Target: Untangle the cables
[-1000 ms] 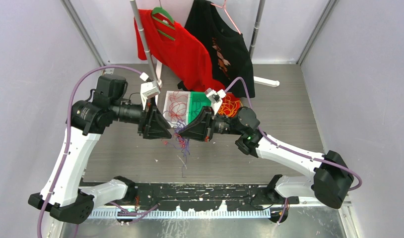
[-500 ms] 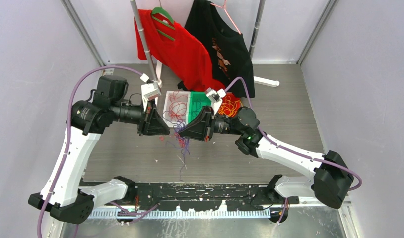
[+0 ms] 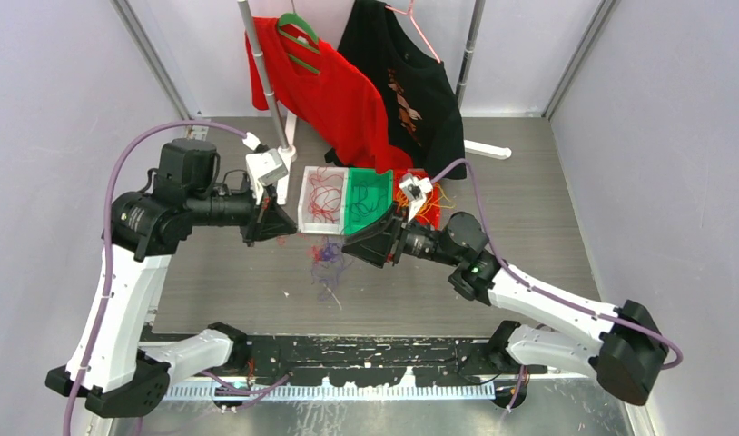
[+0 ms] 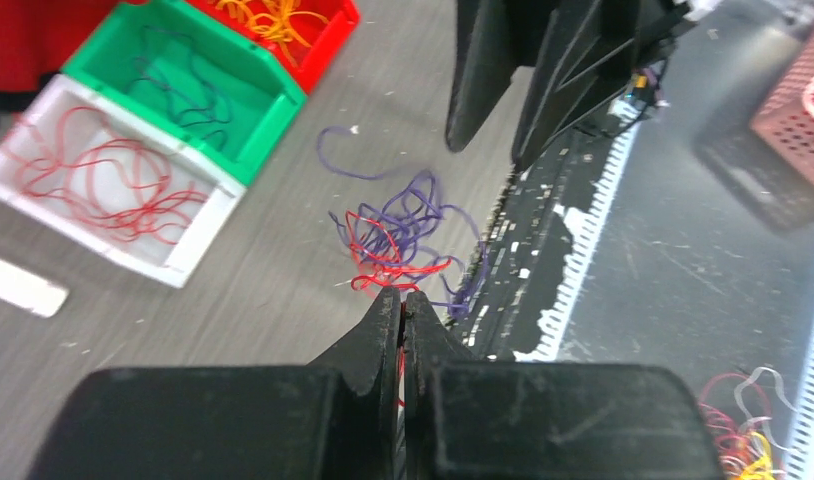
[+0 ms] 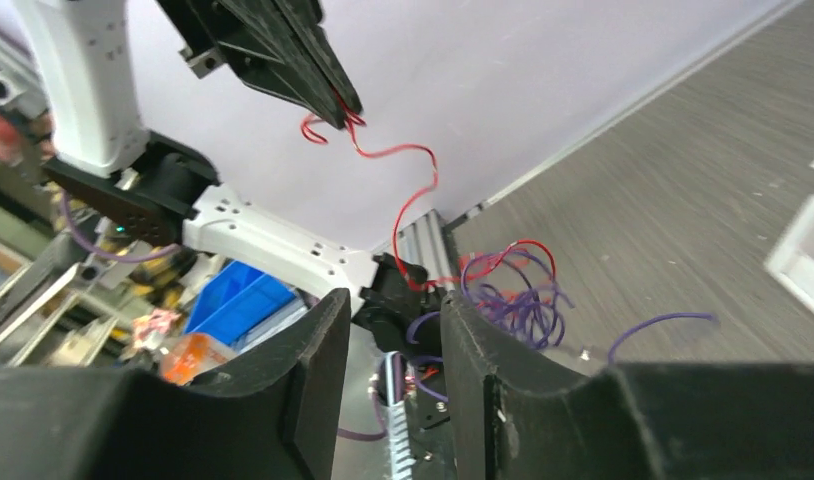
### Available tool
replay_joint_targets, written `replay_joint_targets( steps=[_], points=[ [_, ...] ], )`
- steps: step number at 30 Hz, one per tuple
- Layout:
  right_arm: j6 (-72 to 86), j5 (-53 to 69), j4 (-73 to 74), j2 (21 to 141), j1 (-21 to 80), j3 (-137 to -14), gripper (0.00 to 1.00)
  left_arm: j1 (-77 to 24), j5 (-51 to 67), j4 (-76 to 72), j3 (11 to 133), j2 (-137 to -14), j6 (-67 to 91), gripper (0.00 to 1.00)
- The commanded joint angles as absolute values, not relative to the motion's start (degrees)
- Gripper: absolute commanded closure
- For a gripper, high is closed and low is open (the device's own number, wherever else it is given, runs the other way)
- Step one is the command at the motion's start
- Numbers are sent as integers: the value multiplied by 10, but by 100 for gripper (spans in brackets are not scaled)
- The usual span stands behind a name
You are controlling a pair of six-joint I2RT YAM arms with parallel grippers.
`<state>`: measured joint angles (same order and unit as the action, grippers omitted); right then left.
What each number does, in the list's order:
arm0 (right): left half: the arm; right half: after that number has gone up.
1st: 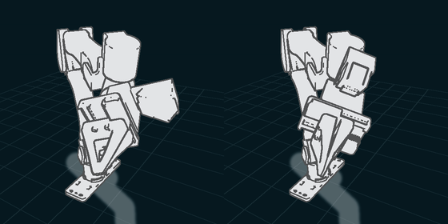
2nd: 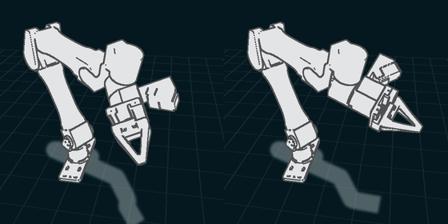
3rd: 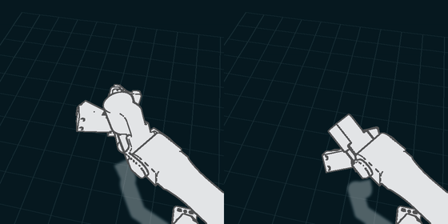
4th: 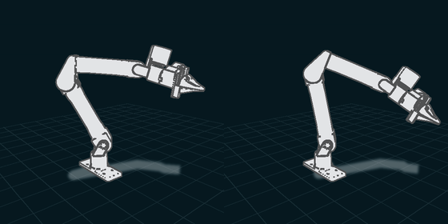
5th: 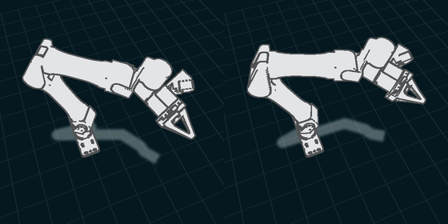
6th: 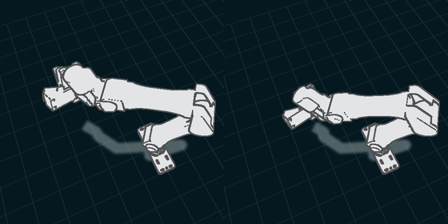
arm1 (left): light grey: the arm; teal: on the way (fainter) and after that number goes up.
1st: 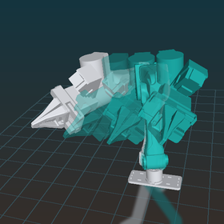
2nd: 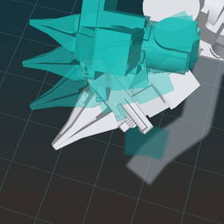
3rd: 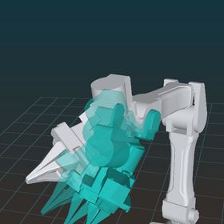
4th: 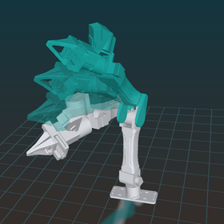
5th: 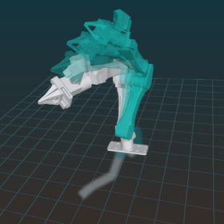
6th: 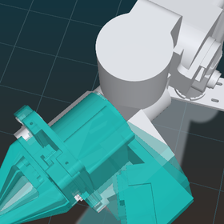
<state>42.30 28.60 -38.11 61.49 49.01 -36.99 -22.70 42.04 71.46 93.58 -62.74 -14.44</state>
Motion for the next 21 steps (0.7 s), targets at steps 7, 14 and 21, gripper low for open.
replay_joint_targets(
  steps=[7, 14, 21],
  points=[
    [273, 125, -167, 532, 489, -408, 28, -224, 346, 713, 955, -611, -173, 100],
    [219, 229, -182, 627, 521, -513, 20, -224, 353, 705, 959, -629, -153, 100],
    [152, 226, -192, 712, 566, -568, 12, -224, 351, 713, 985, -638, -151, 100]
  ],
)
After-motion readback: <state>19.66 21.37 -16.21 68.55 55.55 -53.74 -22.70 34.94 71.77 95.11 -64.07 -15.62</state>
